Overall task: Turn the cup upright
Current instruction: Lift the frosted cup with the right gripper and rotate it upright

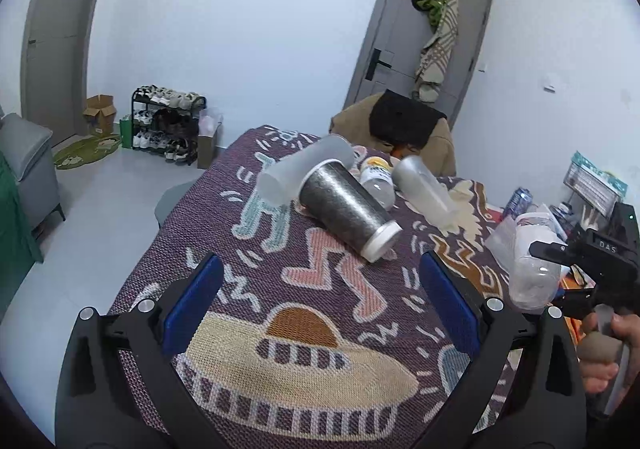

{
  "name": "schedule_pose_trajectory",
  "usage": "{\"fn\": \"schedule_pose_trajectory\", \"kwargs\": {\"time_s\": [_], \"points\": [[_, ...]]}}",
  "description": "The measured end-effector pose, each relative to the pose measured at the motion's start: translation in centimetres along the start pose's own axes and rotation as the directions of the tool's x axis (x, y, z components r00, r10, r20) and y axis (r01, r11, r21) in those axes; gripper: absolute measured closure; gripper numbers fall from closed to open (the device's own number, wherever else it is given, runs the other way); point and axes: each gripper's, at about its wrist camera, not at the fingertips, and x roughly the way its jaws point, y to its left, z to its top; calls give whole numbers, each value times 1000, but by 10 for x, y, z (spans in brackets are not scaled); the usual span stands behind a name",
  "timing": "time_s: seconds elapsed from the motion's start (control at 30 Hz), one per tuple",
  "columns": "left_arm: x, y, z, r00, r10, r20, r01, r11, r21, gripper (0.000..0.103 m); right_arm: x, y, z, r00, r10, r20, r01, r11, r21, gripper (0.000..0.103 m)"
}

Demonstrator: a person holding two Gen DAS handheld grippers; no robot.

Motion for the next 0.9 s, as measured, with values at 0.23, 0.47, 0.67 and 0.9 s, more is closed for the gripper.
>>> {"fn": "schedule_pose_trajectory", "kwargs": {"time_s": [0.23,0.47,0.67,0.9], "points": [[2,-11,-7,999,-28,-34,30,999,43,6,-5,6,-35,998,-7,-55,4,998,-55,38],[7,-19,-15,995,-51,-81,56,996,69,6,2,-1,-65,993,-19,-118,12,998,-58,38],[11,-25,-22,991,-66,-120,78,992,101,6,11,-4,-81,986,-21,-165,12,998,-55,37],[15,-27,-25,983,-78,-167,98,989,113,6,26,-11,-90,980,-50,-193,42,998,-49,34]]}}
